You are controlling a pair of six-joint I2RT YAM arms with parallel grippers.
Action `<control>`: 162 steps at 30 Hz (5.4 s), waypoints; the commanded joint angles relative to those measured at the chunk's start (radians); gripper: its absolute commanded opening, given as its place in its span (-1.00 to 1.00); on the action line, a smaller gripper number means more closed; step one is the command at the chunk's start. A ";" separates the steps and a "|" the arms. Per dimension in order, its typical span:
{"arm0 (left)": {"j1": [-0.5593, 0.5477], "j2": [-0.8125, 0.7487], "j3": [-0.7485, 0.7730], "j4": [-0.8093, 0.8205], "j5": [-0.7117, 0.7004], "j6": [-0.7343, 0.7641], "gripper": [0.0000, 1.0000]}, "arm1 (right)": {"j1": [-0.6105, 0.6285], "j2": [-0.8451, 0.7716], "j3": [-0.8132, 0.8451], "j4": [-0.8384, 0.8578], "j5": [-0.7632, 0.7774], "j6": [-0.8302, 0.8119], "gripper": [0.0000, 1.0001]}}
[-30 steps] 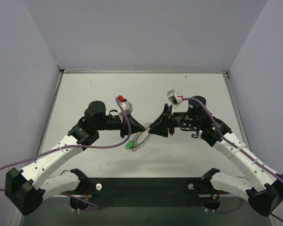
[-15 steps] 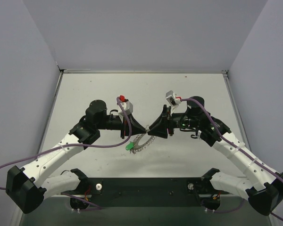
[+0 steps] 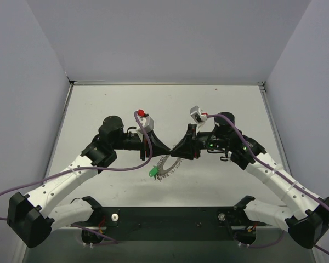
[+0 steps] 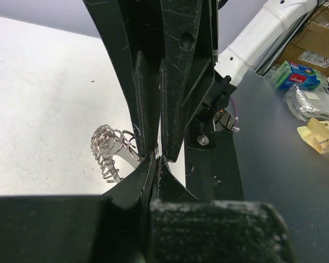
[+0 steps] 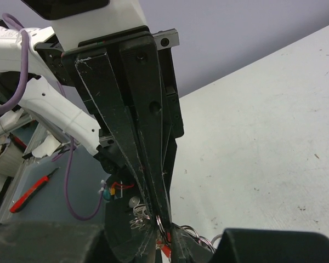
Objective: Put the keys on the keyring
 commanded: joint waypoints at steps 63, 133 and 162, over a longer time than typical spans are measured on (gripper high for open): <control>0.065 -0.116 -0.064 0.141 0.072 -0.033 -0.04 | 0.129 -0.437 -0.315 0.070 -0.184 -0.953 -1.00; 0.028 -0.160 -0.115 0.441 -0.089 -0.153 -0.14 | 0.099 -0.209 -0.366 1.070 0.243 0.052 -1.00; 0.036 -0.150 0.100 0.088 -0.112 0.040 -0.21 | 0.014 -0.098 -0.375 1.317 0.112 0.241 -1.00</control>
